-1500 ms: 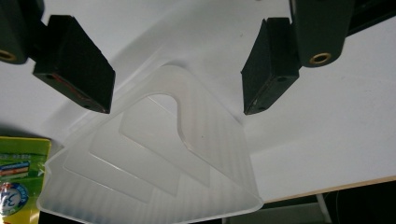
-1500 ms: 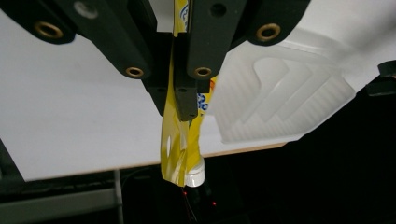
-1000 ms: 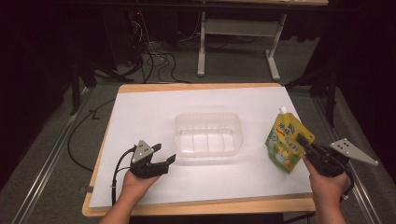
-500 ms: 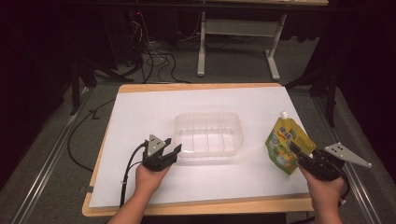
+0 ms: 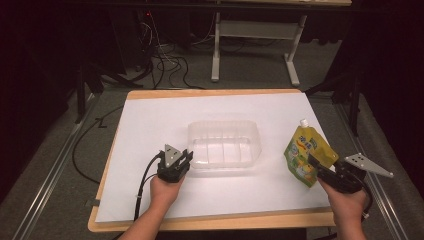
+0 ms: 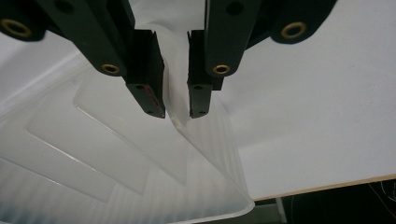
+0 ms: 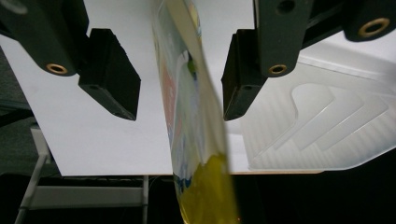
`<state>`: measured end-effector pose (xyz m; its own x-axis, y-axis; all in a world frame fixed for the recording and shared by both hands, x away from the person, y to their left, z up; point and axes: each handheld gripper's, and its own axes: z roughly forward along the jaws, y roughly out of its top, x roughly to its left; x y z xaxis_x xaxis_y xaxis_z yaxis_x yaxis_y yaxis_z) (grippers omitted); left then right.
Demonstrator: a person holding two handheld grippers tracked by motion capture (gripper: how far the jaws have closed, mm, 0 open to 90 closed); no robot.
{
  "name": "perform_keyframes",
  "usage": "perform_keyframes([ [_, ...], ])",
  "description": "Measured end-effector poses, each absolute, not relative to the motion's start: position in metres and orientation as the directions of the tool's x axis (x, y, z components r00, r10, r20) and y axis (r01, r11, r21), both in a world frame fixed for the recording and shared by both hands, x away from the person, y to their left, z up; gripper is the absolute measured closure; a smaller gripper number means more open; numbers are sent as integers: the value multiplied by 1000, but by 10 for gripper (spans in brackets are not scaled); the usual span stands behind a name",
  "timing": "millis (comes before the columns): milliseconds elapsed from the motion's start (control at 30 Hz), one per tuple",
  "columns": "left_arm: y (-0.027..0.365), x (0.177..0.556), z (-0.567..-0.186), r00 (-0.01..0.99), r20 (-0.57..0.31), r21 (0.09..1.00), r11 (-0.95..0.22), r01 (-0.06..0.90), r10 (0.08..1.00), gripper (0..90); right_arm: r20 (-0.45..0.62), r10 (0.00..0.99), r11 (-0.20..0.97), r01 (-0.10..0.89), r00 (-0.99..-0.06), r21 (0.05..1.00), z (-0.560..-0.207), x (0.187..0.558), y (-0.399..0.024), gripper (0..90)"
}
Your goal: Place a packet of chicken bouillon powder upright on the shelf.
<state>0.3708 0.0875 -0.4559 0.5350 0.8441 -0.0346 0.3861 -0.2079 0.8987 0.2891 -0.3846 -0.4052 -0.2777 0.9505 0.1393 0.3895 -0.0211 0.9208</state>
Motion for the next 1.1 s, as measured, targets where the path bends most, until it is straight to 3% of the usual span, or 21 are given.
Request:
perform_keyframes([
  [600, 46, 366, -454, 614, -36, 895, -248, 372, 789, 751, 195, 946, -79, 396, -261, 915, -408, 291, -392, 464],
  [900, 39, 363, -454, 638, -39, 892, -261, 369, 769, 724, 137, 958, -23, 409, -252, 912, -411, 292, -386, 611],
  [1100, 36, 365, -456, 655, -34, 892, -273, 361, 755, 720, 126, 957, -10, 405, -261, 914, -411, 292, -384, 765],
])
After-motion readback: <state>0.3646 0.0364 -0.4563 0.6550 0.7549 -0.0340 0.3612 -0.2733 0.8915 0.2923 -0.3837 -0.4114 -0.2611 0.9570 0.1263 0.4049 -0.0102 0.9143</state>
